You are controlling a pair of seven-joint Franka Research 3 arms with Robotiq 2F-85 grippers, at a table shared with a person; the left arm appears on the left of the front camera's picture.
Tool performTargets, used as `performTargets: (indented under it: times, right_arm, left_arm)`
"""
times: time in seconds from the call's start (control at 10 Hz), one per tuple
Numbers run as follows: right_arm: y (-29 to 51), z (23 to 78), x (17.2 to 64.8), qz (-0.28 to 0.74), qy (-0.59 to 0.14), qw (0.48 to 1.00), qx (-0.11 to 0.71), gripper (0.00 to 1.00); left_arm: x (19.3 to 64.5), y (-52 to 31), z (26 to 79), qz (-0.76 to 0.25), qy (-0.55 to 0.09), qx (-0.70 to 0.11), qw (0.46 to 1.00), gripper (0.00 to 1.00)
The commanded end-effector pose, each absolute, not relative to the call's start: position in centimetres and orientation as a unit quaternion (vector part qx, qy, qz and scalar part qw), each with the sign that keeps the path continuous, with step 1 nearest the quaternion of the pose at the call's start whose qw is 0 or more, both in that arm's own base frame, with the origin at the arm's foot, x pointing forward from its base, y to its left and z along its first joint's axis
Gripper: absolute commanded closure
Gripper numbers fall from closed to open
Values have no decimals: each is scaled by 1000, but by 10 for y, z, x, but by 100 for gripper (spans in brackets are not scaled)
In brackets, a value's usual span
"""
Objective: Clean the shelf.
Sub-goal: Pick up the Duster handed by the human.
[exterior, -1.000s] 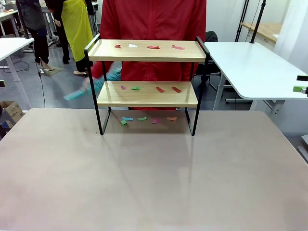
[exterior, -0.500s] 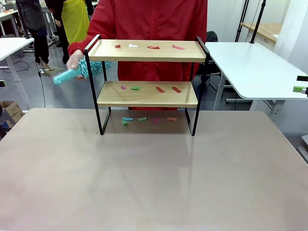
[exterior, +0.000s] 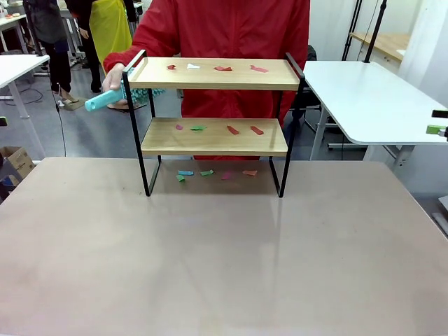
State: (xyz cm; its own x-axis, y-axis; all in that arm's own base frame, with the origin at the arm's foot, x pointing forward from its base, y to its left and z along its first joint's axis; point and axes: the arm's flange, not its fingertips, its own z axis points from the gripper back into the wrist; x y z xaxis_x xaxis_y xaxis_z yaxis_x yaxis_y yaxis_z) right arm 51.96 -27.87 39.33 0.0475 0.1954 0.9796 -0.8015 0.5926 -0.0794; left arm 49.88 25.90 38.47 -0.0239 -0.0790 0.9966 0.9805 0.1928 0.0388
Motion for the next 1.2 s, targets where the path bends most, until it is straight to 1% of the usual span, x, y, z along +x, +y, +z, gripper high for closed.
performTargets:
  times: [0.0,0.6,0.9,1.1]
  right_arm:
    - [-275,398,520,367,-579,679,262,0]
    - [-275,398,520,367,-579,679,262,0]
    - [-275,398,520,367,-579,679,262,0]
    - [-275,398,520,367,-579,679,262,0]
  left_arm:
    - [499,258,386,-477,-535,-421,555,0]
    - [499,259,385,-475,-535,-421,557,0]
    - [489,220,492,-483,-521,-377,594,0]
    - [481,188,549,-420,-504,-366,660,0]
